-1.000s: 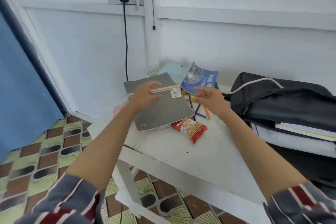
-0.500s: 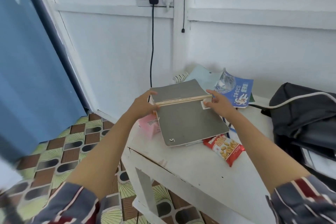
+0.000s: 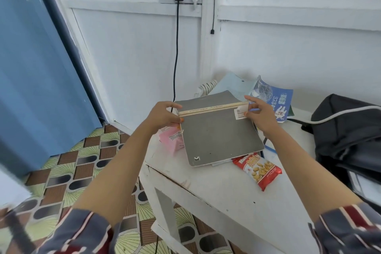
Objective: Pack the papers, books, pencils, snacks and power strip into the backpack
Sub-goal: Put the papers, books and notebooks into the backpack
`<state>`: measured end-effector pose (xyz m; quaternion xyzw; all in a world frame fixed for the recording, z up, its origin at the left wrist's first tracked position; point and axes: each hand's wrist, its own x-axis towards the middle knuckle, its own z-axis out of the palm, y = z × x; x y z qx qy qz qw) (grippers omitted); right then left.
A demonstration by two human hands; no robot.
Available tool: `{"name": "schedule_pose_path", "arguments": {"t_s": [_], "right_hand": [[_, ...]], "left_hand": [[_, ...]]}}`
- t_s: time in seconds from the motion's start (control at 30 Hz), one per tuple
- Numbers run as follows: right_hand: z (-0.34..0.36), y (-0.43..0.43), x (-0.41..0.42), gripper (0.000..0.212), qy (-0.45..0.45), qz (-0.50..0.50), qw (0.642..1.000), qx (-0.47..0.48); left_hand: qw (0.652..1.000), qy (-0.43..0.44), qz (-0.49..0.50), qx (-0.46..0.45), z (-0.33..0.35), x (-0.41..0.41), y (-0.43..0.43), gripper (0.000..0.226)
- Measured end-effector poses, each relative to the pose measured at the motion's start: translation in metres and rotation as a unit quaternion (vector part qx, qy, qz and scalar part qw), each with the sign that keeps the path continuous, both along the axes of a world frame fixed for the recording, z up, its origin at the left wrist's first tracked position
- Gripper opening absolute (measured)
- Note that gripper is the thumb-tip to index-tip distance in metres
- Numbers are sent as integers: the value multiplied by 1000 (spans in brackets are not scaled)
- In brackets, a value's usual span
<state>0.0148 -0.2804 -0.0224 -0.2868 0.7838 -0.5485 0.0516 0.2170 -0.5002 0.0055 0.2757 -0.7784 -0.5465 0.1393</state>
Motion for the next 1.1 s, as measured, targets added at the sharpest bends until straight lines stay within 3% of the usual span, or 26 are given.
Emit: {"name": "schedule_pose_path", "arguments": {"t_s": [0.6, 0.77, 0.93, 1.1], "right_hand": [[34, 28, 1, 44, 15, 12, 988, -154], [50, 37, 3, 38, 2, 3, 983, -184], [67, 54, 9, 13, 13, 22, 979, -204], [84, 88, 17, 24, 36, 28, 972, -233]], "left_hand": [[985, 160, 45, -43, 33, 8, 34, 20], [963, 233, 97, -90, 41, 1, 44, 20], [933, 305, 136, -131, 50, -10, 63, 18], [930, 323, 134, -110, 57, -29, 87, 16]]}}
